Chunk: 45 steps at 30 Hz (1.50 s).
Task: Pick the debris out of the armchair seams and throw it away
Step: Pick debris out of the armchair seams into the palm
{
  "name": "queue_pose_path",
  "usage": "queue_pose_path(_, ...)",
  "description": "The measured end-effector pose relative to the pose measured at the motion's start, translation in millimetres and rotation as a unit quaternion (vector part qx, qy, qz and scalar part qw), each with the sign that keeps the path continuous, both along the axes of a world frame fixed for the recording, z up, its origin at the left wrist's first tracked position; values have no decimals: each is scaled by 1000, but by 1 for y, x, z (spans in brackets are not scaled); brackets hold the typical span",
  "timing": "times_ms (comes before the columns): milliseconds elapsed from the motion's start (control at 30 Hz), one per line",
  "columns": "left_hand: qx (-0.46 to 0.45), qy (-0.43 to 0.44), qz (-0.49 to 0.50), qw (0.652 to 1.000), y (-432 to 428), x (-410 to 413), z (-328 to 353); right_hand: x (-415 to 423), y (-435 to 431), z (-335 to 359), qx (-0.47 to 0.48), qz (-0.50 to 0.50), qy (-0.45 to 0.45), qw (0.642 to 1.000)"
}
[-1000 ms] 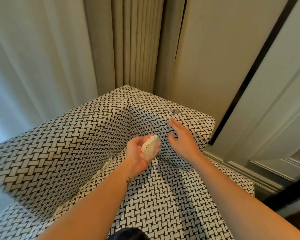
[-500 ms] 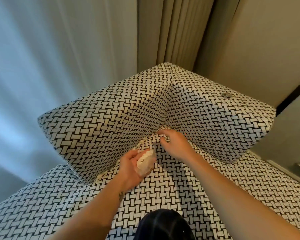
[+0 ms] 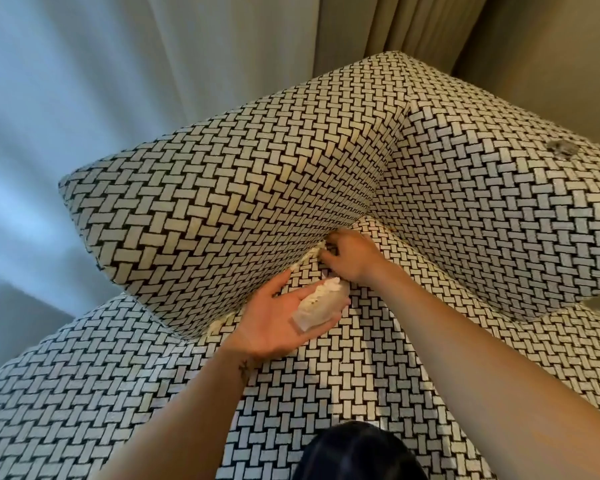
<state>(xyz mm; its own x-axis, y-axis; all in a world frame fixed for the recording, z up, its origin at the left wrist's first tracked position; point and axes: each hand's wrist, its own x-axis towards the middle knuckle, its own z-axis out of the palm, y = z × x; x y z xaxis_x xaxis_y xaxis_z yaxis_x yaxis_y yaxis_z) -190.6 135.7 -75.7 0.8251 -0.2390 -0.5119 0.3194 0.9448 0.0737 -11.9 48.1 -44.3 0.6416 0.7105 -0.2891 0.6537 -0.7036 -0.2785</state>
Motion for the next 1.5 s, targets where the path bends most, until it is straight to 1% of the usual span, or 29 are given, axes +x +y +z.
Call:
queue_pose_path(100, -1, 8, -2, 1000, 1, 1, -3, 3, 7, -6, -60, 24, -20, 998)
queue_pose_path(400, 2, -16, 9, 1000, 0, 6, -8, 0, 31, -11, -119, -56, -12, 991)
queue_pose_path(467, 18, -4, 12, 1000, -2, 5, -5, -2, 31, -15, -96, -72, -5, 993)
queue_pose_path(600, 7, -11, 20, 1000, -3, 3, 2, 0, 25, -23, -32, -78, -4, 996)
queue_pose_path(700, 6, -17, 18, 1000, -3, 4, -1, 1, 22, -25, 0, -85, -5, 996)
queue_pose_path(767, 3, -17, 15, 1000, -2, 5, -2, 2, 23, -26, 1, -89, 0, 996)
queue_pose_path(867, -4, -14, 14, 1000, -1, 5, -6, 3, 27, -26, -25, -90, 10, 996)
queue_pose_path(933, -4, -11, 13, 1000, -1, 5, -7, 5, 26, -24, -20, -94, 23, 995)
queue_pose_path(1033, -1, -22, 9, 1000, -1, 5, -7, 4, 19, -24, 32, -97, 37, 994)
queue_pose_path(1167, -10, -27, 11, 1000, -1, 4, -6, 2, 8, -23, 112, -103, 83, 985)
queue_pose_path(1333, -11, -23, 13, 1000, -1, 5, -6, 4, 6, -19, 99, -103, 113, 983)
queue_pose_path(1500, -14, -22, 12, 1000, -1, 5, -10, 3, 5, -21, 130, -104, 119, 979)
